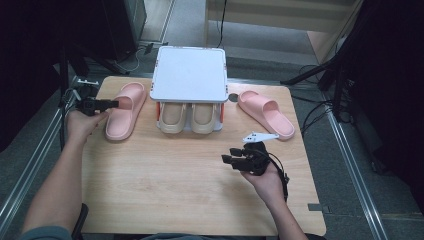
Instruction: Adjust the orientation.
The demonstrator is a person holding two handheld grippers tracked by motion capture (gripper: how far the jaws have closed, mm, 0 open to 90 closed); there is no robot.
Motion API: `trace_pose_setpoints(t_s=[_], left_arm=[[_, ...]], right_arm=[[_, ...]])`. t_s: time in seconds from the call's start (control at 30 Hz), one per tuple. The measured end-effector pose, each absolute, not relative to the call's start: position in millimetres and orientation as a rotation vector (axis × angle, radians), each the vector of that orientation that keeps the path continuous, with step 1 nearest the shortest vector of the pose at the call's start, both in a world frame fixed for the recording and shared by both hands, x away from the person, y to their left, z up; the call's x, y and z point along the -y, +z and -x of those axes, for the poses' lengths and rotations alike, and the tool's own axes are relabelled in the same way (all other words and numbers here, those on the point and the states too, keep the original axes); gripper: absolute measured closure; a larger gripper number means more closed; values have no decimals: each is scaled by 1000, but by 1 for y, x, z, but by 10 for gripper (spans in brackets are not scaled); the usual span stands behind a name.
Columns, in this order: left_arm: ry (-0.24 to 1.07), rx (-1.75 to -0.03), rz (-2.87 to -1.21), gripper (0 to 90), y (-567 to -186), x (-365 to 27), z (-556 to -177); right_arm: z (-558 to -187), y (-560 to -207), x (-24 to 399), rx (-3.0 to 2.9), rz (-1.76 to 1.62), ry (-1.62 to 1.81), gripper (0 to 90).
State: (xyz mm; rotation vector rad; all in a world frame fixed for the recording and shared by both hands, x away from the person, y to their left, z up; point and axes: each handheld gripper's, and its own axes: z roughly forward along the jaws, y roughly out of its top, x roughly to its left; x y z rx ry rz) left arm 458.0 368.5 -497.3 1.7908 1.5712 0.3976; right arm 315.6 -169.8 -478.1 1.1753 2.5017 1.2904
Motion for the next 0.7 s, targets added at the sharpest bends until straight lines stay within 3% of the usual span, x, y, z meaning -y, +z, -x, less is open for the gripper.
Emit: trace_pose_setpoints(t_s=[0.27,0.7], left_arm=[[412,-1607,-1776,567,-506,-365,-468],[508,-1631,-1816,761,-505,-362,-469]], right_arm=[[-310,-479,177,-2478,-1200,1284,546],[-309,-479,179,-2471,-1207,1283,542]])
